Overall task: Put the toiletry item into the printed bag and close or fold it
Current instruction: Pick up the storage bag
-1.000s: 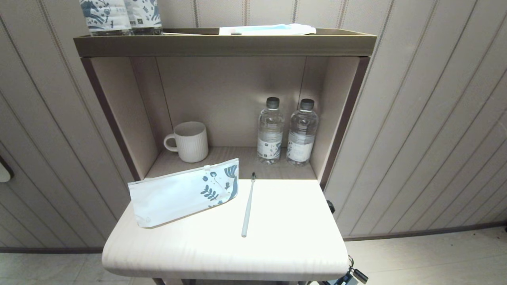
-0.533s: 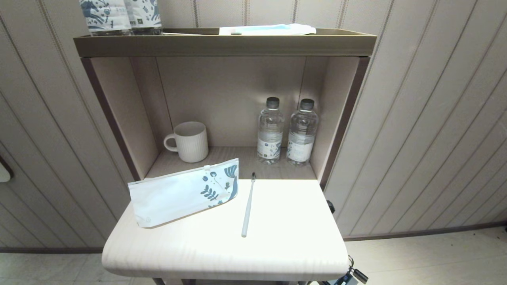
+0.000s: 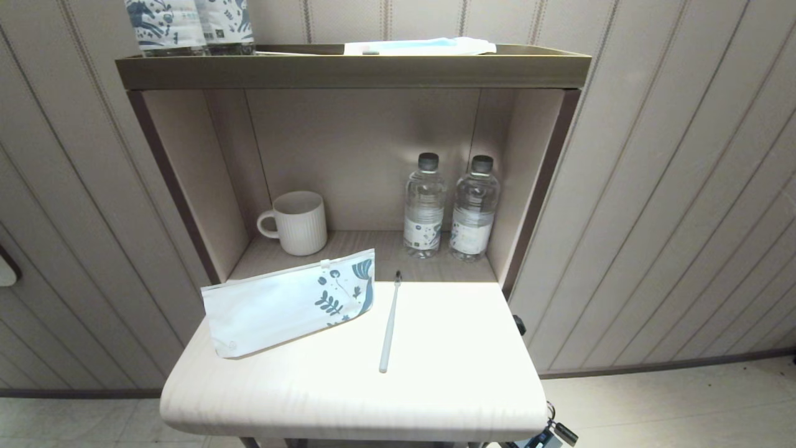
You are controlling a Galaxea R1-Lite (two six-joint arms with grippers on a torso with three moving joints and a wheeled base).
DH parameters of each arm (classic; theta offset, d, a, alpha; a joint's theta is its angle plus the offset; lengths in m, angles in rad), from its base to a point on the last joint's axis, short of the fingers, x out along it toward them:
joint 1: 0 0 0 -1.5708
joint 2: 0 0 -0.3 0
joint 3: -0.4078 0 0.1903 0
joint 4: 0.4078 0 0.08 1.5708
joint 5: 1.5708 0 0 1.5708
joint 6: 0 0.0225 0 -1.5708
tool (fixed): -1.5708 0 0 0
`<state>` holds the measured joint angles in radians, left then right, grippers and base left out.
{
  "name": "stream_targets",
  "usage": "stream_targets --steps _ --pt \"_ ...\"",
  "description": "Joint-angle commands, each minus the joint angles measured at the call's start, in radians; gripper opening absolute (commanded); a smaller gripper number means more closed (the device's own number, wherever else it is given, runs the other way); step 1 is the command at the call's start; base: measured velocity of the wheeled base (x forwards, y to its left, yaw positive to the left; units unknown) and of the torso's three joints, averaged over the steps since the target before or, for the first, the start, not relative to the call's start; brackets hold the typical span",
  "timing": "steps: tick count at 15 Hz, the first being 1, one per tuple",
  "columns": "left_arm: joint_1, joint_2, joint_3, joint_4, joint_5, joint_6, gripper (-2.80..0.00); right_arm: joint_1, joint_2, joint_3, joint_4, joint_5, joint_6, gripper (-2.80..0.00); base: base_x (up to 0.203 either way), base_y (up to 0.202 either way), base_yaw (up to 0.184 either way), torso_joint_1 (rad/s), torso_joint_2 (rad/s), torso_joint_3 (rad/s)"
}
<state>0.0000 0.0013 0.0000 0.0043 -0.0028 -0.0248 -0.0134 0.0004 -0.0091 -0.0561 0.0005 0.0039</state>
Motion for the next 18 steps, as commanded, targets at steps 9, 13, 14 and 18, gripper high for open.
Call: stream_targets --steps 9,13,14,18 --pt "0.0 0.0 0.0 0.0 0.0 0.0 -2.8 0.038 0.453 -0.503 0.102 0.168 0.005 -2.8 0.0 0.0 0.0 0.0 0.0 0.0" --pt "0.0 0.0 0.0 0.0 0.0 0.0 -2.8 0.126 0.907 -0.788 -0.009 0.176 0.134 -2.8 0.0 0.0 0.0 0.0 0.0 0.0" --pt "0.0 0.0 0.0 0.0 0.0 0.0 -2.8 0.156 1.025 -0.876 -0.022 0.177 0.175 -2.8 0.0 0.0 0.0 0.0 0.0 0.0" --pt "0.0 0.0 0.0 0.0 0.0 0.0 -2.8 0.386 1.412 -1.215 0.107 0.182 0.279 -2.8 0.0 0.0 0.0 0.0 0.0 0.0"
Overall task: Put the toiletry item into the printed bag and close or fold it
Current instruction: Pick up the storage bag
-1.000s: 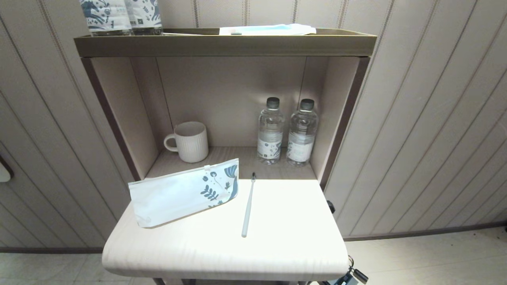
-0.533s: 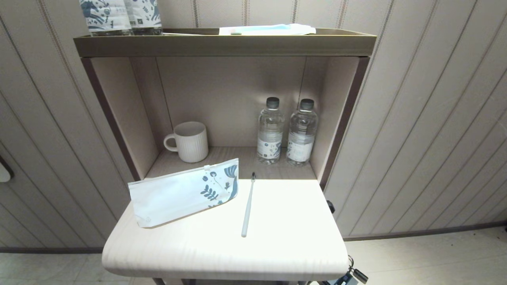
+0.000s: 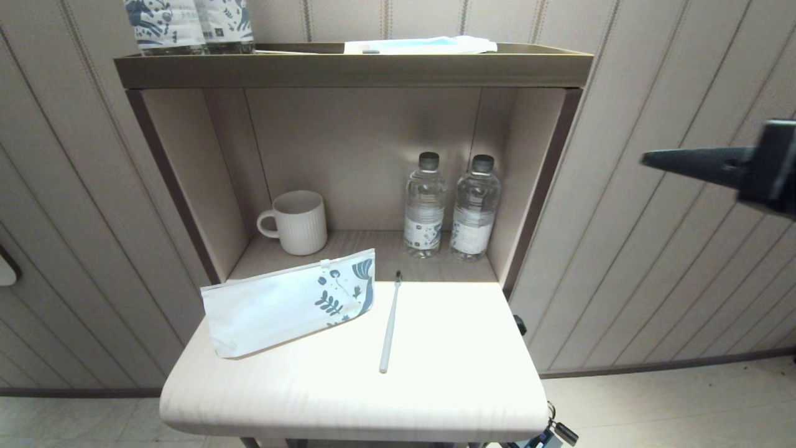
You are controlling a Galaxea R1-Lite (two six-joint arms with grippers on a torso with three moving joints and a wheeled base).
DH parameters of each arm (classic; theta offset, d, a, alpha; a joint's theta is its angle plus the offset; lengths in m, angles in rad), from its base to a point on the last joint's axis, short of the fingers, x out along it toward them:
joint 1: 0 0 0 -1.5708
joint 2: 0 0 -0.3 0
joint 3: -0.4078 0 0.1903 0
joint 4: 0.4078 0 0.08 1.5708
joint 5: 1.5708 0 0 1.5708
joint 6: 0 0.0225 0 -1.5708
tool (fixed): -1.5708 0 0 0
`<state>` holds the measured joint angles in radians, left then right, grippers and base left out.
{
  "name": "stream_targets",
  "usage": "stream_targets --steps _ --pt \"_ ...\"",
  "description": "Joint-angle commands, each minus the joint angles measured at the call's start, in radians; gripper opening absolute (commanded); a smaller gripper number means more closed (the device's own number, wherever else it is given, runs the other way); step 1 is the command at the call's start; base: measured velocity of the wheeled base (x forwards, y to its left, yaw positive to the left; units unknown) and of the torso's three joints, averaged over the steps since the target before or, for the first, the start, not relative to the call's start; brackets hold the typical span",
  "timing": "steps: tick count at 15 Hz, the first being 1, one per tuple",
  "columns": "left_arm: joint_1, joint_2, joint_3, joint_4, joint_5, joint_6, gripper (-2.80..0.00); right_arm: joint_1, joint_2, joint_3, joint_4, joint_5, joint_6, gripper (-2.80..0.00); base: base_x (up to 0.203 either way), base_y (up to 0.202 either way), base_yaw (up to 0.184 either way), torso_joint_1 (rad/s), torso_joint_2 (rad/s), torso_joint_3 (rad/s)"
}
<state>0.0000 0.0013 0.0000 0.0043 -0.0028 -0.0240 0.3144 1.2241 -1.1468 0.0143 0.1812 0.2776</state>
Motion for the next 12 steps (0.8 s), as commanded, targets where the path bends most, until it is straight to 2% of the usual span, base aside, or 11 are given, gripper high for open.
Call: stream_targets --steps 1,2,4,7,10,11,12 --pt "0.0 0.0 0.0 0.0 0.0 -0.001 -2.8 0.111 0.248 -0.156 0.145 0.006 0.013 -2.8 0.0 0.0 0.0 0.0 0.0 0.0" --pt "0.0 0.0 0.0 0.0 0.0 -0.001 -2.8 0.15 0.302 -0.222 0.255 0.014 0.013 -2.8 0.0 0.0 0.0 0.0 0.0 0.0" --pt "0.0 0.0 0.0 0.0 0.0 -0.001 -2.8 0.205 0.386 -0.313 0.342 0.038 0.002 -2.8 0.0 0.0 0.0 0.0 0.0 0.0" --pt "0.0 0.0 0.0 0.0 0.0 -0.001 -2.8 0.248 0.507 -0.419 0.369 0.047 -0.01 -2.8 0.0 0.0 0.0 0.0 0.0 0.0" --pt "0.0 0.0 -0.001 0.0 0.0 -0.001 -2.8 0.246 0.558 -0.443 0.366 0.054 -0.101 -2.8 0.0 0.0 0.0 0.0 0.0 0.0" --pt "0.0 0.0 -0.003 0.002 0.0 0.001 -2.8 0.242 0.576 -0.456 0.366 0.072 -0.107 -2.8 0.0 0.0 0.0 0.0 0.0 0.0" --pt "0.0 0.0 -0.003 0.003 0.0 0.001 -2.8 0.235 0.593 -0.476 0.369 0.117 -0.112 0.0 0.0 0.0 0.0 0.0 0.0 0.0"
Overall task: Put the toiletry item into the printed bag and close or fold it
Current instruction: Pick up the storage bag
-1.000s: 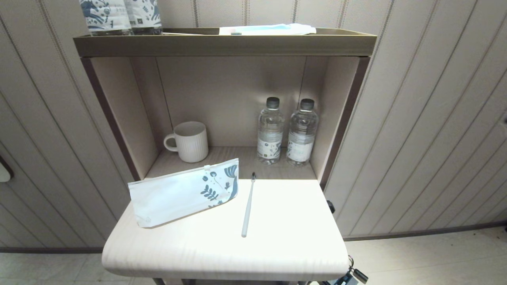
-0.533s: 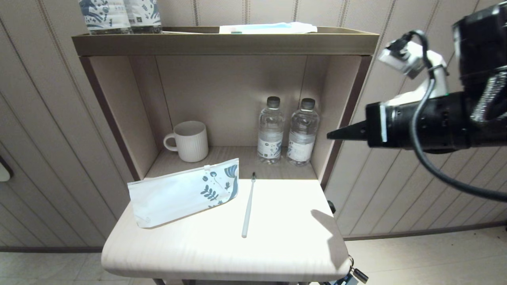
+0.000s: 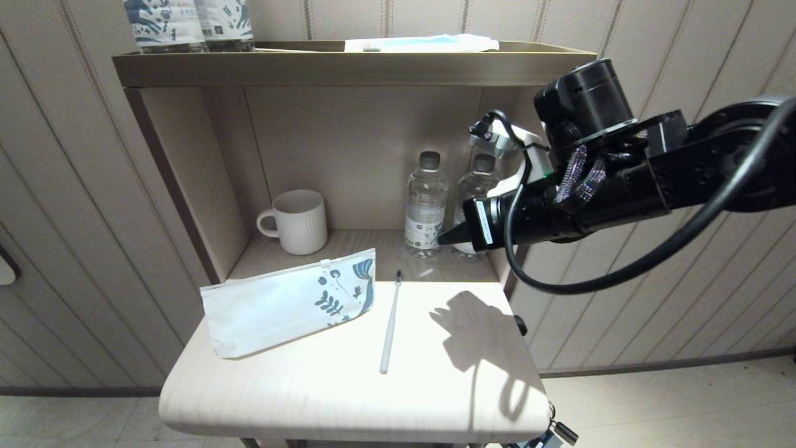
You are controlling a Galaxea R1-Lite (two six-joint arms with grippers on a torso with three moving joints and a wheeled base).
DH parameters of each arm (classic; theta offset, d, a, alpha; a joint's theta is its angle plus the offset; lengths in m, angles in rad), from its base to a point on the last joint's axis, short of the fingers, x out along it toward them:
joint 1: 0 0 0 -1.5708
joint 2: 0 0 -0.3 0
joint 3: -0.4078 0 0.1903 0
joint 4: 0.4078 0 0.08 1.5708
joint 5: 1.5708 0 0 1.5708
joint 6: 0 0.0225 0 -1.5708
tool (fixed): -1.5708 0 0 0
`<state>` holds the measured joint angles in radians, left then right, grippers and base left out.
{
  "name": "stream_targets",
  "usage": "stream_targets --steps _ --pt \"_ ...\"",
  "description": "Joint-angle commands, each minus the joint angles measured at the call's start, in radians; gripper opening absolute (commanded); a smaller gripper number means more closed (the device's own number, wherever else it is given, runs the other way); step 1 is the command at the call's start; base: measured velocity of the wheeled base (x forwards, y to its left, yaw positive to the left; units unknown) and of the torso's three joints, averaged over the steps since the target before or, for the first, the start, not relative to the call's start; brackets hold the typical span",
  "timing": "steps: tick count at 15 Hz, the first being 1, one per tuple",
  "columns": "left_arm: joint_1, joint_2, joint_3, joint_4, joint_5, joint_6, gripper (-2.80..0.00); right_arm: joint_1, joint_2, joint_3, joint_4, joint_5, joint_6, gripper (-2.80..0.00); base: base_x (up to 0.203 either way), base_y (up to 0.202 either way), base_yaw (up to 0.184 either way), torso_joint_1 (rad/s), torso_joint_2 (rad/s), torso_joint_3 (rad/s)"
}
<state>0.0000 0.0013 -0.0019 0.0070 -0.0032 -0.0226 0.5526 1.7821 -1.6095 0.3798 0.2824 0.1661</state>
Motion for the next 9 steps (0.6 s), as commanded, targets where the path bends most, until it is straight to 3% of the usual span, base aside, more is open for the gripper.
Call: stream_targets --steps 1,6,9 --pt "0.0 0.0 -0.001 -0.001 0.0 0.0 -2.8 -0.016 0.047 -0.02 0.003 0.057 -0.007 0.0 0.0 0.0 0.0 0.0 0.0 0.0" --pt "0.0 0.0 -0.001 -0.001 0.0 0.001 -2.8 -0.067 0.103 -0.041 0.004 0.188 -0.132 0.0 0.0 0.0 0.0 0.0 0.0 0.0" --pt "0.0 0.0 -0.001 -0.001 0.0 0.001 -2.8 -0.119 0.145 -0.041 0.001 0.368 -0.279 0.0 0.0 0.0 0.0 0.0 0.0 0.0"
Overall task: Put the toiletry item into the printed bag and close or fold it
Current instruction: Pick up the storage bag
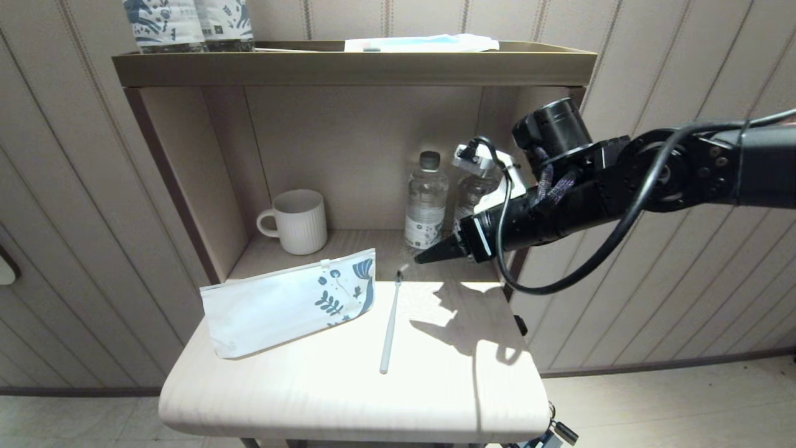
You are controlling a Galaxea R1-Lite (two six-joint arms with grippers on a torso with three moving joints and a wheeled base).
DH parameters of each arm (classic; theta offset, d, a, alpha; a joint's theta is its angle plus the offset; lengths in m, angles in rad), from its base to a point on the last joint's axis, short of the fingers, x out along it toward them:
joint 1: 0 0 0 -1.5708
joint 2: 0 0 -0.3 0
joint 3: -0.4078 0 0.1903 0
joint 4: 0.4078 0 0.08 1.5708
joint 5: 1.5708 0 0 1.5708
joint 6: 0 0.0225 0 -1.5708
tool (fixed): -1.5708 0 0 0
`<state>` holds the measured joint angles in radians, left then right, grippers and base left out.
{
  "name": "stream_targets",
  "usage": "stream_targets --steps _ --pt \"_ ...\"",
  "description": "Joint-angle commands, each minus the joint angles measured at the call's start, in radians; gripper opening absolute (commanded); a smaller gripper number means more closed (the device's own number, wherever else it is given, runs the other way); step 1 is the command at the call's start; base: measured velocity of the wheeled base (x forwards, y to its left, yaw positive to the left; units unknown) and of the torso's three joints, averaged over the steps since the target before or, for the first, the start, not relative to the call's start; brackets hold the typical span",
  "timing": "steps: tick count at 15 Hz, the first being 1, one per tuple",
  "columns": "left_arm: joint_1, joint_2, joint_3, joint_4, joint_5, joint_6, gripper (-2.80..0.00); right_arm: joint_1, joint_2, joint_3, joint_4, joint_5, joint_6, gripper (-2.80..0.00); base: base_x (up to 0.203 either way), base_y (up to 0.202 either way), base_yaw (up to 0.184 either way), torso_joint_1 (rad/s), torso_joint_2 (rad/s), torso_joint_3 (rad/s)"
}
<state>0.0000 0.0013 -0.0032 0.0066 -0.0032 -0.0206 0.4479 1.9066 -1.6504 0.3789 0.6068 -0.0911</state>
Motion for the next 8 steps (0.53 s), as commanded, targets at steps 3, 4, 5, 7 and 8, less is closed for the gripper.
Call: stream_targets --steps 3,4,5,7,8 --pt "0.0 0.0 0.0 0.001 0.0 0.001 -2.8 -0.057 0.094 -0.011 0.0 0.27 -0.153 0.0 0.0 0.0 0.0 0.0 0.0 0.0" --pt "0.0 0.0 0.0 0.001 0.0 0.001 -2.8 -0.058 0.12 -0.023 -0.001 0.288 -0.179 0.0 0.0 0.0 0.0 0.0 0.0 0.0" --pt "0.0 0.0 0.0 0.002 0.0 0.001 -2.8 -0.056 0.147 -0.044 0.0 0.295 -0.202 0.0 0.0 0.0 0.0 0.0 0.0 0.0" --pt "0.0 0.0 0.0 0.001 0.0 0.001 -2.8 -0.045 0.18 -0.071 0.0 0.298 -0.217 0.0 0.0 0.0 0.0 0.0 0.0 0.0" --pt "0.0 0.0 0.0 0.001 0.0 0.001 -2.8 -0.04 0.18 -0.071 -0.002 0.297 -0.217 0.0 0.0 0.0 0.0 0.0 0.0 0.0"
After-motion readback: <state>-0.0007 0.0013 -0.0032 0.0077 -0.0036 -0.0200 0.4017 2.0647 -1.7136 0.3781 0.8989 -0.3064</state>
